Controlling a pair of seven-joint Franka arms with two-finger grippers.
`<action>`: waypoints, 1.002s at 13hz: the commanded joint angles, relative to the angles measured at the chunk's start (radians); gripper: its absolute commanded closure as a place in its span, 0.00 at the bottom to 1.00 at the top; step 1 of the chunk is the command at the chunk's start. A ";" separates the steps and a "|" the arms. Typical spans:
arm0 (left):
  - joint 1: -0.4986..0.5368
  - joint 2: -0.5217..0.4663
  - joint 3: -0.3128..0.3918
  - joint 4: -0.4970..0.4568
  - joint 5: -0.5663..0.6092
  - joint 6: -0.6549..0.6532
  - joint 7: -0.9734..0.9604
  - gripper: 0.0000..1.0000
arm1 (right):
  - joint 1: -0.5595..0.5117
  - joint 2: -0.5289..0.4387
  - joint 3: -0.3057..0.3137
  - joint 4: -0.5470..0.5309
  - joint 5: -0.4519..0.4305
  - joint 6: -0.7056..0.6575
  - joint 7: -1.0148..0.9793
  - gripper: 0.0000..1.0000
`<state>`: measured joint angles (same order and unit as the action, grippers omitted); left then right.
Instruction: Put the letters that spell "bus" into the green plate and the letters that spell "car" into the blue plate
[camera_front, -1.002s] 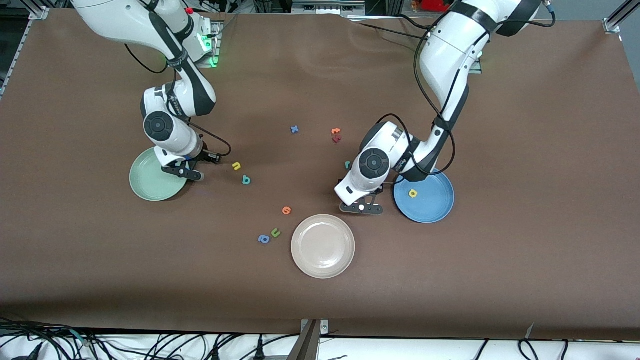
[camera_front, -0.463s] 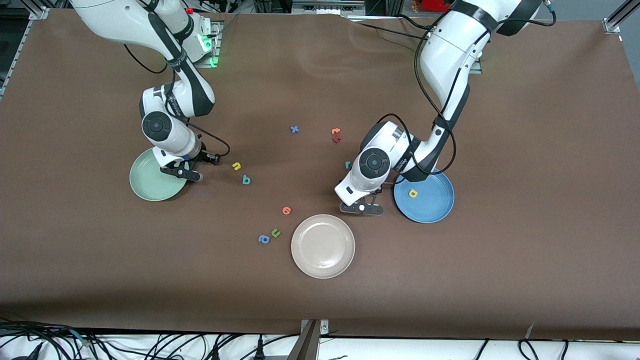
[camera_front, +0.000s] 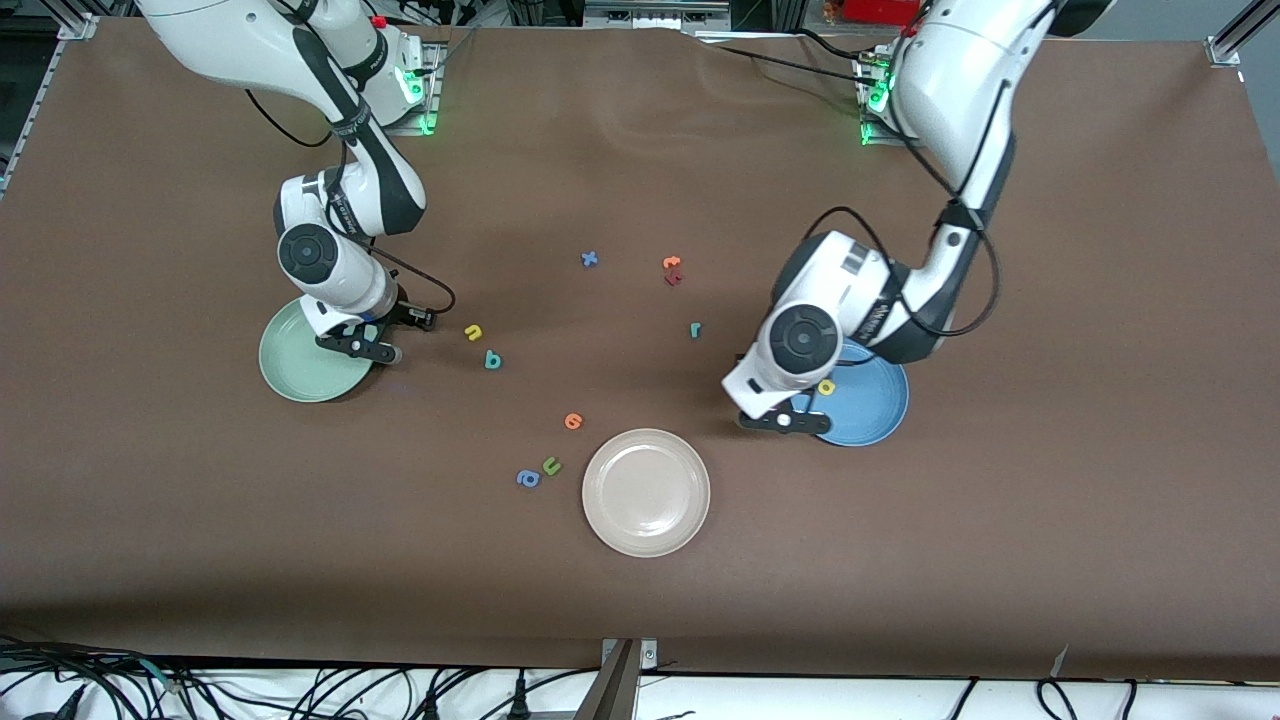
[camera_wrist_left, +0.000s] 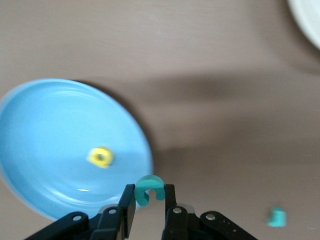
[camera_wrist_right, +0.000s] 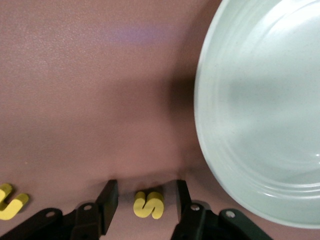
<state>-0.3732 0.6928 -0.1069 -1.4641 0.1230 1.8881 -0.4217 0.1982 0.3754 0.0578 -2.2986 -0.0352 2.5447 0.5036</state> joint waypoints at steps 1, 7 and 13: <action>0.017 0.017 -0.007 -0.016 0.094 0.003 0.038 0.61 | -0.005 0.005 -0.003 -0.015 -0.002 0.028 -0.016 0.52; 0.004 0.008 -0.052 -0.007 -0.046 0.011 -0.024 0.00 | -0.005 0.005 -0.003 -0.015 -0.002 0.023 -0.014 0.86; -0.062 0.013 -0.157 -0.090 -0.060 0.216 -0.233 0.00 | -0.003 -0.009 -0.003 -0.013 -0.002 0.006 -0.004 0.92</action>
<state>-0.4114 0.7140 -0.2634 -1.4944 0.0797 2.0147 -0.6194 0.1983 0.3723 0.0591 -2.2983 -0.0352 2.5512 0.5035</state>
